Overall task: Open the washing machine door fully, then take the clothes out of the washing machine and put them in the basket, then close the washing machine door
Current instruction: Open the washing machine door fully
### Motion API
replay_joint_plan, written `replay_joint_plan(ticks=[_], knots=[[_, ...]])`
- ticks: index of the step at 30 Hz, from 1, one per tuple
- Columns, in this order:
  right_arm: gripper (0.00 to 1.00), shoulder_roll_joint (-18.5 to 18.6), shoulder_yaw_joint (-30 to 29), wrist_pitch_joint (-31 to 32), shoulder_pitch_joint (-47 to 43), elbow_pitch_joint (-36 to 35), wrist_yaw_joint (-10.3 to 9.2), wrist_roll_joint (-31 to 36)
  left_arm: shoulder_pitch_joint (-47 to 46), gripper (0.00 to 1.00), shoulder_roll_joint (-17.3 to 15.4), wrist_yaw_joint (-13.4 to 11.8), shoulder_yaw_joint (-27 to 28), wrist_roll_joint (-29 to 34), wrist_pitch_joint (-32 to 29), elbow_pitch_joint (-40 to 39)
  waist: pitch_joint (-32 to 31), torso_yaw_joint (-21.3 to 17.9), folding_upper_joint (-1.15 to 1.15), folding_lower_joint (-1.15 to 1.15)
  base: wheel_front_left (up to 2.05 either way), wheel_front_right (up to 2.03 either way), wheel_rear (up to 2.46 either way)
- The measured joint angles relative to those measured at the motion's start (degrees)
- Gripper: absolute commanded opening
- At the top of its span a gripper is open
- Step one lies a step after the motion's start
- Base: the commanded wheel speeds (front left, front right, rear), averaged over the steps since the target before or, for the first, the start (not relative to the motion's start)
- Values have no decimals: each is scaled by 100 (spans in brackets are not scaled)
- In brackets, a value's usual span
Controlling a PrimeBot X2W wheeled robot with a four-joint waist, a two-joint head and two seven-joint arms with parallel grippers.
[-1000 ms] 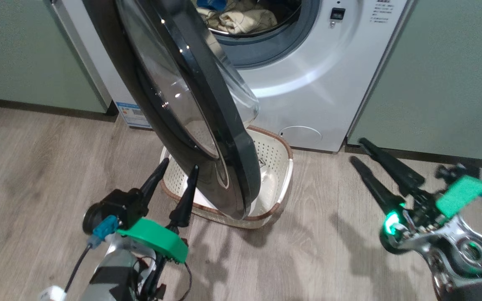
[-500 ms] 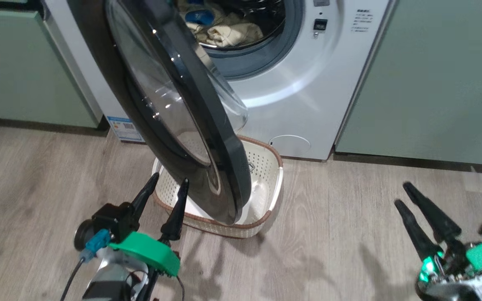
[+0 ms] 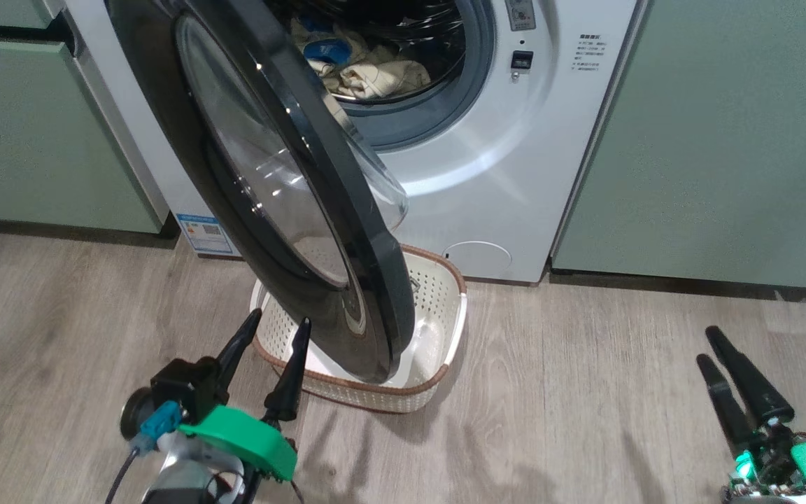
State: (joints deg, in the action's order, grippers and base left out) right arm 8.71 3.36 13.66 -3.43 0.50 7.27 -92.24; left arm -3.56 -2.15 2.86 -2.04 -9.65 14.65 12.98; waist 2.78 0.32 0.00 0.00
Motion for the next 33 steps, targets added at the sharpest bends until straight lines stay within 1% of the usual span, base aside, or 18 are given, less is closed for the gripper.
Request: replay_joint_plan(ticks=[5, 12, 14, 16, 19, 22, 23, 24, 26, 28, 30, 33], knots=[[100, 8, -18, -154, 2, -154, 0, 324, -1, 100, 0, 0, 18, 8, 0, -29, 22, -15, 0, 0, 0, 0, 0], [100, 16, 42, -300, 2, -223, 0, 592, -2, 100, 0, -1, 46, 8, 0, -63, 42, -51, 0, 0, 0, 0, 0], [100, 22, 40, -432, 2, -257, 0, 711, -2, 100, 0, -1, 57, 8, 0, -64, 46, -58, 0, 0, 0, 0, 0], [100, 60, 47, -668, 3, -302, 0, 1026, -2, 100, 0, -1, 67, 9, 0, -67, 54, -62, 0, 0, 0, 0, 0], [100, 169, 34, -1274, 19, -388, 0, 1662, -2, 100, 0, -1, 94, 9, 0, -78, 76, -64, 0, 0, 0, 0, 0], [100, 300, 81, -1922, 27, -420, 0, 2490, -7, 100, 0, -1, 123, 9, 0, -85, 95, -59, 0, 0, 0, 0, 0], [100, 474, 183, -2334, 29, -396, 0, 3162, -8, 100, -1, -1, 154, 9, 0, -88, 106, -58, 0, 1, 0, 0, 0], [100, 530, 191, -2522, 31, -363, 0, 3518, -8, 100, -1, -1, 160, 9, 0, -88, 106, -58, 0, 1, 0, 0, 0], [100, 604, 178, -2707, 35, -258, 0, 4361, -8, 100, 0, -1, 168, 9, 0, -87, 101, -54, 0, 0, 0, 0, 0], [100, 590, 99, -2787, 34, -192, 0, 5231, -9, 100, -1, -1, 179, 9, 0, -88, 97, -52, 0, 1, 0, 0, 0], [100, 526, 23, -2806, 31, -156, 0, 6028, -8, 100, 0, -1, 185, 9, 0, -87, 90, -47, 0, 1, 0, 0, 0], [100, 289, -63, -2811, 10, -170, 0, 6912, -8, 100, 0, -1, 193, 9, 0, -88, 75, -37, 0, 0, 0, 0, 0]])
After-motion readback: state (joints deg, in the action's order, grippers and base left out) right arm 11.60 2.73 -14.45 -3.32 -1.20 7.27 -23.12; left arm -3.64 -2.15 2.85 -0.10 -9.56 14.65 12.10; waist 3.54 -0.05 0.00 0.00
